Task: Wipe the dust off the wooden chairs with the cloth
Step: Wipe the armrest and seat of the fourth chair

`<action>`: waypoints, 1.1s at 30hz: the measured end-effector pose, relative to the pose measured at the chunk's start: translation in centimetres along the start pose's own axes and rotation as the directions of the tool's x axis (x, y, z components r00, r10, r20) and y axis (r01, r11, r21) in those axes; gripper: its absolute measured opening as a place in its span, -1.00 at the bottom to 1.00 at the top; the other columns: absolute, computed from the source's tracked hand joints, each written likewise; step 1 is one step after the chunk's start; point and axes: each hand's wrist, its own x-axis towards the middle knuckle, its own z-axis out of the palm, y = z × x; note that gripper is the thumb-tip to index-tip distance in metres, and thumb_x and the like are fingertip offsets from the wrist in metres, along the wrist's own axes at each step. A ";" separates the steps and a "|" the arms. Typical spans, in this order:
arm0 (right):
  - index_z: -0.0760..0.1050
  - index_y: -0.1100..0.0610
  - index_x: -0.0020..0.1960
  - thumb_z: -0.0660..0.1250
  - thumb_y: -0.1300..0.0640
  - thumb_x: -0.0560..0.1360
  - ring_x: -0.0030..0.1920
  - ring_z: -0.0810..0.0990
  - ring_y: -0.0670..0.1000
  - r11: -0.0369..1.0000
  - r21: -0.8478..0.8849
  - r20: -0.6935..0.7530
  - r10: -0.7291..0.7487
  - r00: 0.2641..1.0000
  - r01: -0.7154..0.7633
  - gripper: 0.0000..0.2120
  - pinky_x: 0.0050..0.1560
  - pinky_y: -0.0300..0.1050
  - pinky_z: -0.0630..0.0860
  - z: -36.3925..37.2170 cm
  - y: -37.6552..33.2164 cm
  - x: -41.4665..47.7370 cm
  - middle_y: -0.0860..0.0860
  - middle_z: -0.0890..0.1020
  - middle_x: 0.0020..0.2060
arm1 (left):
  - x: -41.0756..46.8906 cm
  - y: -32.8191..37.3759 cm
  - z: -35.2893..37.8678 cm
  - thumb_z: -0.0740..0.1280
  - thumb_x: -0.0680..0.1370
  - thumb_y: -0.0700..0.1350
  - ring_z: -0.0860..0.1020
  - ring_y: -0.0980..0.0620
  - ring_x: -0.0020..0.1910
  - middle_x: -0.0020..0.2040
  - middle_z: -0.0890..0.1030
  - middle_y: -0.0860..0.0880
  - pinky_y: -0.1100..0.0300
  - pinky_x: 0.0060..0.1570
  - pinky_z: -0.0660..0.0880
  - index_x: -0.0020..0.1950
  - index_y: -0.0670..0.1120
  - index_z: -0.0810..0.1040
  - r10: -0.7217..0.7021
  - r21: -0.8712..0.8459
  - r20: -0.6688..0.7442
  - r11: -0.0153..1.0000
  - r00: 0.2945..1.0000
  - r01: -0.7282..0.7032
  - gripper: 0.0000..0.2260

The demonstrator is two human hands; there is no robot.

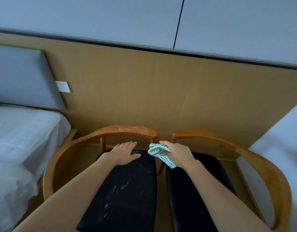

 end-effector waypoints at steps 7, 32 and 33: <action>0.18 -0.09 0.48 0.11 0.00 0.63 -0.04 0.58 0.08 0.999 -0.035 -0.055 -0.014 0.998 0.012 -0.58 -0.22 -0.10 0.38 -0.3 -0.2 0.7 0.05 0.59 -0.01 | -1.1 -0.5 -0.6 0.07 0.61 0.17 0.03 -0.06 0.52 0.56 0.02 -0.09 -0.02 0.47 0.00 0.56 -0.06 -0.08 -0.026 0.041 -0.036 0.999 0.999 0.028 -0.38; 0.19 -0.04 0.47 0.11 0.04 0.63 -0.04 0.58 0.06 0.880 0.062 -0.169 0.474 0.864 -0.470 -0.59 -0.13 -0.06 0.45 3.3 -13.2 -4.5 0.02 0.60 0.01 | -0.3 -9.8 -3.8 0.08 0.61 0.17 0.02 -0.04 0.53 0.56 0.00 -0.08 -0.01 0.48 0.02 0.56 -0.06 -0.08 0.343 0.268 0.178 0.885 0.922 -0.380 -0.38; 0.19 -0.04 0.47 0.11 0.04 0.63 -0.05 0.58 0.06 0.870 0.068 -0.162 0.493 0.855 -0.489 -0.59 -0.14 -0.06 0.45 3.6 -13.4 -5.2 0.02 0.60 0.00 | -0.5 -9.2 -3.8 0.07 0.61 0.17 0.02 -0.05 0.53 0.56 0.00 -0.08 -0.01 0.48 0.02 0.56 -0.06 -0.08 0.370 0.272 0.186 0.871 0.910 -0.409 -0.38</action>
